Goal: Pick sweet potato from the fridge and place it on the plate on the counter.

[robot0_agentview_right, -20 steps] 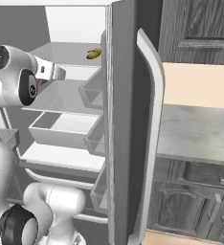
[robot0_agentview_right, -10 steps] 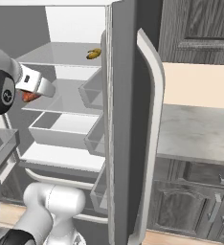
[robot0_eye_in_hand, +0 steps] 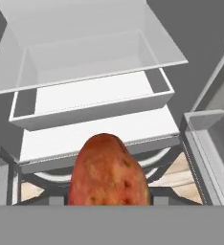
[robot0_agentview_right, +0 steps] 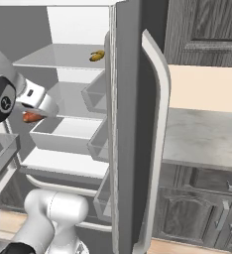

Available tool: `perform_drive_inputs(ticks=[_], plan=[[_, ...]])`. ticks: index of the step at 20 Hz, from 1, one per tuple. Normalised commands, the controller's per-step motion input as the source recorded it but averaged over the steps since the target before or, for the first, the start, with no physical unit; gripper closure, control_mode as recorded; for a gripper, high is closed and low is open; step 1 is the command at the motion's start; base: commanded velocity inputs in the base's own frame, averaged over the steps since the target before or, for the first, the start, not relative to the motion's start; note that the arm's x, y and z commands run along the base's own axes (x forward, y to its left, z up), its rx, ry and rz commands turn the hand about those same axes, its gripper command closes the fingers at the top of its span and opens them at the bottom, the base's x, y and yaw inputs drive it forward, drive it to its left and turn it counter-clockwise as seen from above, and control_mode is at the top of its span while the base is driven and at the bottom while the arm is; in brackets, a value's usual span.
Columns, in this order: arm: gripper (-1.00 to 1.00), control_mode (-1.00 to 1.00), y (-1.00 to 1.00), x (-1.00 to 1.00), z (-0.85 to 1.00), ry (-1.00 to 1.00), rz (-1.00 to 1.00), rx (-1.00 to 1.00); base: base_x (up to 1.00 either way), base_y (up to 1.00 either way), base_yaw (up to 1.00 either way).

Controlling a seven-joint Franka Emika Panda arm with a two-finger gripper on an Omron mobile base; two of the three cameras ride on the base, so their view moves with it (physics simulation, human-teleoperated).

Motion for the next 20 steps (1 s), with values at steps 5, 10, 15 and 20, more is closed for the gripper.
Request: perform_drive_inputs(ticks=[5,10,15,20], plan=[[1.00,-1.00,-0.18,-0.09,-0.53,0.15,0.00,0.00,0.00,0.00,0.00],[1.00,-1.00,0.00,-0.01,-0.41,0.02,0.00,-0.03,0.00,0.00,0.00],[1.00,-1.00,0.00,-0.31,-0.25,0.00,-0.01,-0.01,0.00,0.00,0.00],[1.00,-1.00,0.00,-0.15,0.00,0.00,-0.01,0.00,0.00,0.00,0.00]])
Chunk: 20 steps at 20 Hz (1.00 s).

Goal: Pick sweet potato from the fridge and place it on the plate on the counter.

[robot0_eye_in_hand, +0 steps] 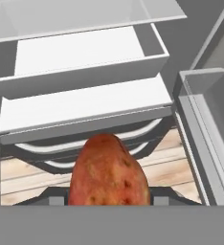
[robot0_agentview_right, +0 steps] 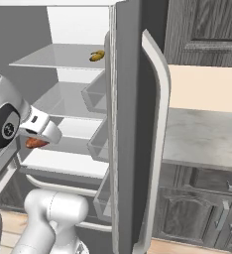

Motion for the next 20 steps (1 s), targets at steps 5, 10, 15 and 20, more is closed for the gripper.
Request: perform_drive_inputs(ticks=[5,10,15,20], plan=[[1.00,-1.00,0.00,-0.01,0.00,0.00,0.00,0.00,0.00,0.00,0.00],[1.00,1.00,0.00,0.00,0.00,0.00,0.00,0.00,-0.55,0.00,-0.03],[1.00,1.00,0.00,0.00,0.00,0.00,0.00,0.00,-0.72,0.19,-0.07],[1.00,1.00,0.00,0.00,0.00,0.00,0.00,0.00,-0.44,0.60,-0.10]])
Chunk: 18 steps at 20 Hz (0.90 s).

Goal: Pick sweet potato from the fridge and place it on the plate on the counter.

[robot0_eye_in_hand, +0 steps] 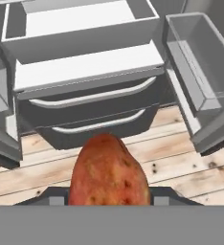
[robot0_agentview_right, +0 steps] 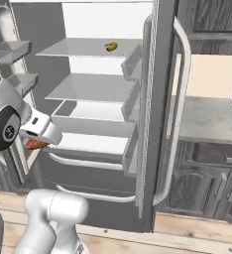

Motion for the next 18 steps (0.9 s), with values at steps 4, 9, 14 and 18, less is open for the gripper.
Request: perform_drive_inputs(ticks=[4,9,14,18], plan=[[1.00,1.00,0.00,0.00,0.00,0.00,0.00,0.00,-0.43,0.82,-0.16],[1.00,1.00,0.00,0.00,0.00,0.00,0.00,0.00,-0.60,0.96,-0.12],[1.00,1.00,0.00,0.00,0.00,0.00,0.00,0.00,-0.55,0.96,-0.07],[1.00,1.00,0.00,0.00,0.00,0.00,0.00,0.00,-0.13,1.00,0.00]])
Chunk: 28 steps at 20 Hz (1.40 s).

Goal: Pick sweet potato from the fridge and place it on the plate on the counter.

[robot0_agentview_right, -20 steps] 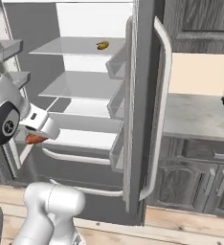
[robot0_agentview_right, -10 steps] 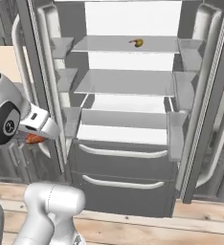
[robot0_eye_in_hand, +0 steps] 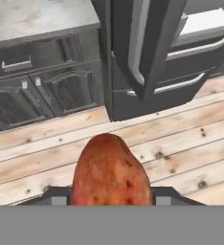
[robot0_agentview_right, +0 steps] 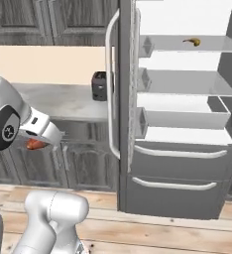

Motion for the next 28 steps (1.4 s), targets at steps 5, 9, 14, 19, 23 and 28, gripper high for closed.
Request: perform_drive_inputs(ticks=[5,9,14,19,23,28], plan=[[1.00,1.00,0.00,0.00,0.00,0.00,0.00,0.00,0.00,1.00,0.00],[1.00,1.00,0.00,0.00,0.00,0.00,0.00,0.00,0.16,1.00,0.01],[1.00,1.00,0.00,0.00,0.00,0.00,0.00,0.00,0.56,0.89,0.00],[1.00,1.00,0.00,0.00,0.00,0.00,0.00,0.00,0.75,0.28,0.00],[1.00,1.00,0.00,0.00,0.00,0.00,0.00,0.00,0.65,0.34,0.00],[1.00,1.00,0.00,0.00,0.00,0.00,0.00,0.00,0.57,0.69,0.01]])
